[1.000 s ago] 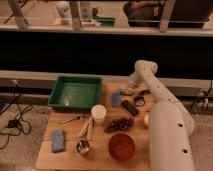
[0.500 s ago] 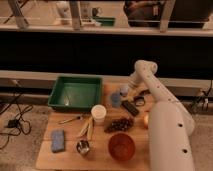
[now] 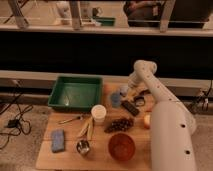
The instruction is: Wipe table surface with towel
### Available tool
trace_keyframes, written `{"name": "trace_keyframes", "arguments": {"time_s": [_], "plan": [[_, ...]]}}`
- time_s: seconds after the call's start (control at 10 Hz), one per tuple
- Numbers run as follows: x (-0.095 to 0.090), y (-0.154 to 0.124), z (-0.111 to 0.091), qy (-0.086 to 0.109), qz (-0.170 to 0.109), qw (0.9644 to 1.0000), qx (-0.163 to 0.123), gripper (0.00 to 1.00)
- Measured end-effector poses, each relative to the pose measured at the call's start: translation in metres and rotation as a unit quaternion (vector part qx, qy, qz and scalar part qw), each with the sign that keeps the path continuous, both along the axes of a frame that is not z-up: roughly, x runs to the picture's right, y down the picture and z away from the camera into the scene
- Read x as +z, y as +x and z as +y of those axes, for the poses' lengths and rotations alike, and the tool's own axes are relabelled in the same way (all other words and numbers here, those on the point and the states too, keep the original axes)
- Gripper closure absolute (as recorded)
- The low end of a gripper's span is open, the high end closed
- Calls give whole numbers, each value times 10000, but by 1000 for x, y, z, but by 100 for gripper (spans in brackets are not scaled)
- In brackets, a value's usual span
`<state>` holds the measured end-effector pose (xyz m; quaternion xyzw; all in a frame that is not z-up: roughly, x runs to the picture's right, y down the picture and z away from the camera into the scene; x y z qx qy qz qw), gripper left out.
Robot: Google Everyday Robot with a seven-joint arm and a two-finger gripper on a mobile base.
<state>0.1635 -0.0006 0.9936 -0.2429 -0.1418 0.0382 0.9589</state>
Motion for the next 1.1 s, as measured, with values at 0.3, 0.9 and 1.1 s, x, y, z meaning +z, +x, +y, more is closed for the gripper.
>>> {"name": "trace_keyframes", "arguments": {"time_s": [0.3, 0.9, 1.1], "plan": [[-19, -2, -14, 295, -58, 9995, 55, 20], [-74, 0, -53, 1003, -121, 9946, 247, 20], [-74, -3, -54, 1004, -141, 9946, 237, 20]]}}
